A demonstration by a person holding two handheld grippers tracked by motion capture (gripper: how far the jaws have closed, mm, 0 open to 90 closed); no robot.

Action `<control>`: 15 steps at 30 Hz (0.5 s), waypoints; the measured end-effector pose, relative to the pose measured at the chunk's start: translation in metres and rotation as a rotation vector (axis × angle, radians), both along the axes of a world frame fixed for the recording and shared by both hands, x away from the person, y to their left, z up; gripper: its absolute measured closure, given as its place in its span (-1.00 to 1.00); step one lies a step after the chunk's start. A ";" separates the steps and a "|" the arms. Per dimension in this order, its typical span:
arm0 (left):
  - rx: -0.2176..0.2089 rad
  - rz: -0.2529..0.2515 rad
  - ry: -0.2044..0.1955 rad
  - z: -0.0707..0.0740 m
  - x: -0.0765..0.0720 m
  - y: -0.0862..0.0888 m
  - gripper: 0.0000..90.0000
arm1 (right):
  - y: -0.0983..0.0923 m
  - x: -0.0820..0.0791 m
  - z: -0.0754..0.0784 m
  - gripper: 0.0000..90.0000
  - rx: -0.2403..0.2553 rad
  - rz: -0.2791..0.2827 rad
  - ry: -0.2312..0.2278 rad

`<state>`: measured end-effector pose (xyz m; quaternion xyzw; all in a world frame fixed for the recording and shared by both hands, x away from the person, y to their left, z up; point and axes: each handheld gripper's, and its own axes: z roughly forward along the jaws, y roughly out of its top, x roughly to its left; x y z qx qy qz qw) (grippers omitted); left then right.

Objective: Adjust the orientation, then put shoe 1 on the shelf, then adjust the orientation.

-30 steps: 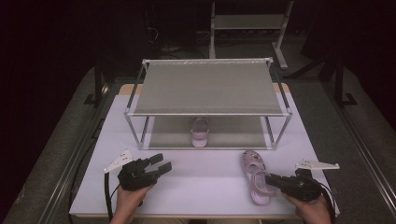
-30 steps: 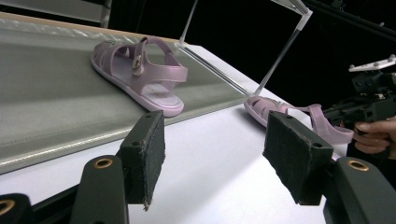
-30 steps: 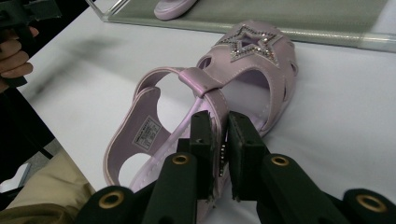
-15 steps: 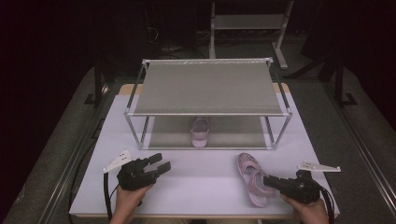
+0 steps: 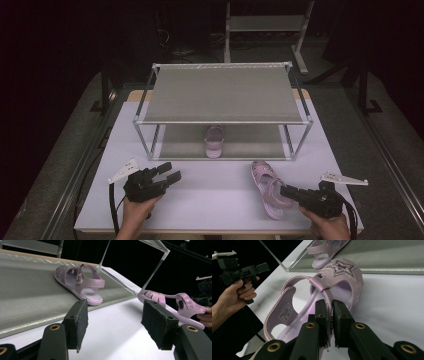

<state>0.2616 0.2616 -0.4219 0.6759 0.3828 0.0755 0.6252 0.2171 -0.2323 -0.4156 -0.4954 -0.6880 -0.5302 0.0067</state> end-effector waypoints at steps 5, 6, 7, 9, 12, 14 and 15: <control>-0.001 0.003 -0.012 0.002 -0.004 0.000 -0.17 | 0.006 0.002 0.005 0.83 0.015 -0.019 -0.021; -0.001 0.003 -0.012 0.002 -0.004 0.000 -0.17 | 0.007 0.003 0.006 0.83 0.014 -0.019 -0.022; 0.002 0.002 -0.011 0.002 -0.005 0.001 -0.17 | 0.008 0.004 0.007 0.83 0.016 -0.018 -0.021; 0.001 0.001 -0.007 0.001 -0.003 0.002 -0.17 | 0.010 0.006 0.007 0.83 0.014 -0.016 -0.021; -0.001 0.001 -0.006 0.001 -0.001 0.002 -0.19 | 0.013 0.009 0.008 0.83 0.007 -0.010 -0.024; -0.003 0.002 -0.005 0.001 0.001 0.002 -0.19 | 0.016 0.012 0.008 0.83 0.008 -0.010 -0.024; 0.000 -0.001 -0.001 0.000 0.001 0.002 -0.19 | 0.018 0.016 0.009 0.83 0.008 -0.010 -0.028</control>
